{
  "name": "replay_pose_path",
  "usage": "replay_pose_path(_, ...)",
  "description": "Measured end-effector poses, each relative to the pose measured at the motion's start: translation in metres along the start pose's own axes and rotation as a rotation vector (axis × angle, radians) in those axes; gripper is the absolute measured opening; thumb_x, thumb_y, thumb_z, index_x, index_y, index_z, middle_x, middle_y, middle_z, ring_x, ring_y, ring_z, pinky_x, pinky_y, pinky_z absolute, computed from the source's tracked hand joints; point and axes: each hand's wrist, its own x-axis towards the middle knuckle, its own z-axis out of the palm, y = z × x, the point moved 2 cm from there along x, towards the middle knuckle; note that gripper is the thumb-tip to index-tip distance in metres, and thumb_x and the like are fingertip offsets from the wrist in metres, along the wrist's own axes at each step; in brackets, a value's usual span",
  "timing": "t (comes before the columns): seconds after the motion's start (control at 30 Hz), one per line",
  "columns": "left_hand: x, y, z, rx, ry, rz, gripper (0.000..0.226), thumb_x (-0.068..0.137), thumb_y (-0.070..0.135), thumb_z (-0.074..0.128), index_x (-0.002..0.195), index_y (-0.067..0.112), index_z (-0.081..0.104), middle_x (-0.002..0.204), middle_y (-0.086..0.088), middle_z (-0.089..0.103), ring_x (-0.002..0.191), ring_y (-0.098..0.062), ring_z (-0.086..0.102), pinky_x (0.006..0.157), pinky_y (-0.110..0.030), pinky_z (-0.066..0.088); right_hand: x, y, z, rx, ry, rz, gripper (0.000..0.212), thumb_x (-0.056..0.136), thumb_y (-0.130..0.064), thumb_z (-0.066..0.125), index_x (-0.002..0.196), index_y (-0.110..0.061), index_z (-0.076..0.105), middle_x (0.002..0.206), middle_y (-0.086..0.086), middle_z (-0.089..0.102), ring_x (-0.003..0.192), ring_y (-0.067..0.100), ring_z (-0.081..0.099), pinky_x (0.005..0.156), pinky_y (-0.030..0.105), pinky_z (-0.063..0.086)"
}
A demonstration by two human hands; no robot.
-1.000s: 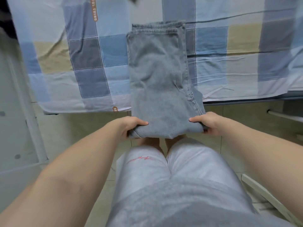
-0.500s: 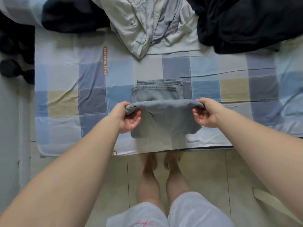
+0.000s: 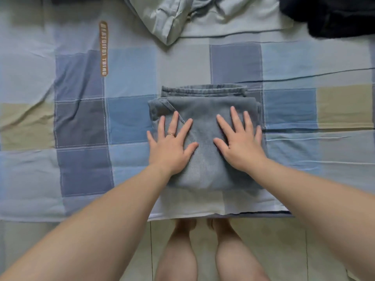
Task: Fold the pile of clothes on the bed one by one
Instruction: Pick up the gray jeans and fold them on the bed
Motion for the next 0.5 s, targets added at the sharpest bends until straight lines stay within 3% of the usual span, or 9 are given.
replay_pose_path(0.17,0.03,-0.02,0.044,0.027,0.189,0.064,0.072,0.091,0.076,0.022,0.154,0.053,-0.004,0.166,0.013,-0.019,0.152,-0.025,-0.019,0.117,-0.068,0.001,0.04,0.016,0.054,-0.151,0.136,-0.02,0.069,0.097,-0.068,0.013,0.157,-0.042,-0.011,0.165,-0.004,-0.026,0.151,0.033,-0.023,0.117,0.068,-0.003)
replay_pose_path(0.3,0.034,-0.02,0.048,0.023,0.209,0.067,0.073,0.09,0.076,0.023,0.155,0.052,0.0,0.167,0.012,-0.015,0.152,-0.025,-0.016,0.117,-0.069,0.0,0.044,0.017,0.061,-0.152,0.161,-0.021,0.072,0.094,-0.069,0.012,0.157,-0.041,-0.008,0.166,-0.002,-0.021,0.152,0.034,-0.019,0.117,0.069,-0.003)
replay_pose_path(0.4,0.024,-0.014,0.03,0.012,0.161,0.063,0.077,0.091,0.075,0.033,0.156,0.05,0.001,0.168,0.01,-0.016,0.153,-0.027,-0.015,0.118,-0.068,0.004,0.034,0.016,0.041,-0.012,0.131,-0.052,0.079,0.095,-0.066,0.034,0.159,-0.037,-0.001,0.167,-0.005,-0.019,0.153,0.03,-0.017,0.119,0.065,-0.001)
replay_pose_path(0.5,0.003,-0.011,0.008,-0.069,0.311,-0.027,0.091,0.085,0.069,0.054,0.159,0.04,0.01,0.169,0.003,-0.008,0.155,-0.028,-0.001,0.12,-0.06,0.01,0.012,0.027,0.025,0.238,0.195,0.037,0.096,0.089,-0.052,0.064,0.16,-0.031,0.004,0.168,0.0,-0.012,0.154,0.029,-0.003,0.123,0.054,0.008)
